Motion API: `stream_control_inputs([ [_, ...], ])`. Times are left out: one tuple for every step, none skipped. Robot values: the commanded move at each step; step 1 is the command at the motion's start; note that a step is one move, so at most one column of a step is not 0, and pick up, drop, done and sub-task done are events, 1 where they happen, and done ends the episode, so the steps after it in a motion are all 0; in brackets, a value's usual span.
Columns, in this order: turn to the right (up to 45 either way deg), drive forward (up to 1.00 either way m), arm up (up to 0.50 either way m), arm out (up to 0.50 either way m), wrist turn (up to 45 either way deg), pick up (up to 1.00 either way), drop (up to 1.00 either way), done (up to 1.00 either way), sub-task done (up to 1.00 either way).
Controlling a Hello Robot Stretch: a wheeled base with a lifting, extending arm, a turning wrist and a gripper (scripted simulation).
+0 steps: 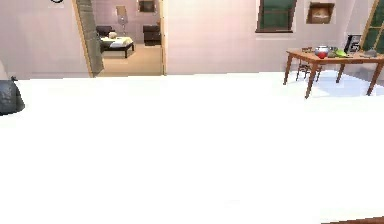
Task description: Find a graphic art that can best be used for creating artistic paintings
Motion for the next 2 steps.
stream_control_inputs([
  [45.0,0.0,0.0,0.0,0.0,0.0,0.0,0.0,0.0],
  [15.0,0.0,0.0,0.0,0.0,0.0,0.0,0.0,0.0],
])
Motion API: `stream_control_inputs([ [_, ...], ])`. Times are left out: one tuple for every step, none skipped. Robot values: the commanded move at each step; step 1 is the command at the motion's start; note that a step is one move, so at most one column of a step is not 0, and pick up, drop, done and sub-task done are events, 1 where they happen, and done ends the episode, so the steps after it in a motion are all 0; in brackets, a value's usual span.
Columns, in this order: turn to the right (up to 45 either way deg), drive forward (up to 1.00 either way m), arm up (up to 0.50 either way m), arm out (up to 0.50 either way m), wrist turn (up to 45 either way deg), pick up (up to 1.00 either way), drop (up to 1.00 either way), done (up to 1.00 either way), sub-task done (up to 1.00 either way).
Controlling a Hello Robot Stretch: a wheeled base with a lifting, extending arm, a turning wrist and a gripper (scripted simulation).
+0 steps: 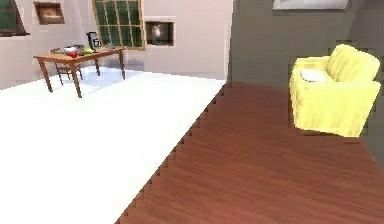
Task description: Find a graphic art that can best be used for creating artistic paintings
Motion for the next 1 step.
stream_control_inputs([
  [0.0,1.0,0.0,0.0,0.0,0.0,0.0,0.0,0.0],
])
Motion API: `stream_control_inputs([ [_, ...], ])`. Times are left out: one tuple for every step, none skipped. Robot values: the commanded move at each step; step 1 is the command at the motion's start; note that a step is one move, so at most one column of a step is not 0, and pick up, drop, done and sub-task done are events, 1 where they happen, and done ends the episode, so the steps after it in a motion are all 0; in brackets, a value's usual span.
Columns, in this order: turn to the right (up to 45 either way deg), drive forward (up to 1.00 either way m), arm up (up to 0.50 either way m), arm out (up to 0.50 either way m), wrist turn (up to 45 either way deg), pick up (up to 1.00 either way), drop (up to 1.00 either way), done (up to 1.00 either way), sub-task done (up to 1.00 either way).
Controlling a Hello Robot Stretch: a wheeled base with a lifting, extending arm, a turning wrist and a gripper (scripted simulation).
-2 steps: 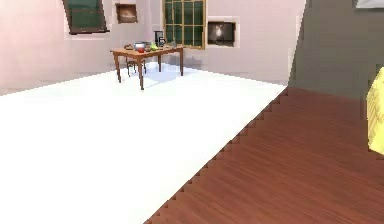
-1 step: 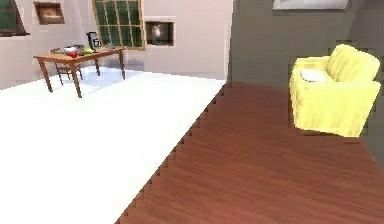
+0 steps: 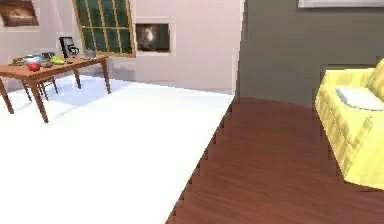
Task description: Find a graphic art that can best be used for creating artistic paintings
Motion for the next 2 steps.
stream_control_inputs([
  [0.0,1.0,0.0,0.0,0.0,0.0,0.0,0.0,0.0],
  [0.0,1.0,0.0,0.0,0.0,0.0,0.0,0.0,0.0],
])
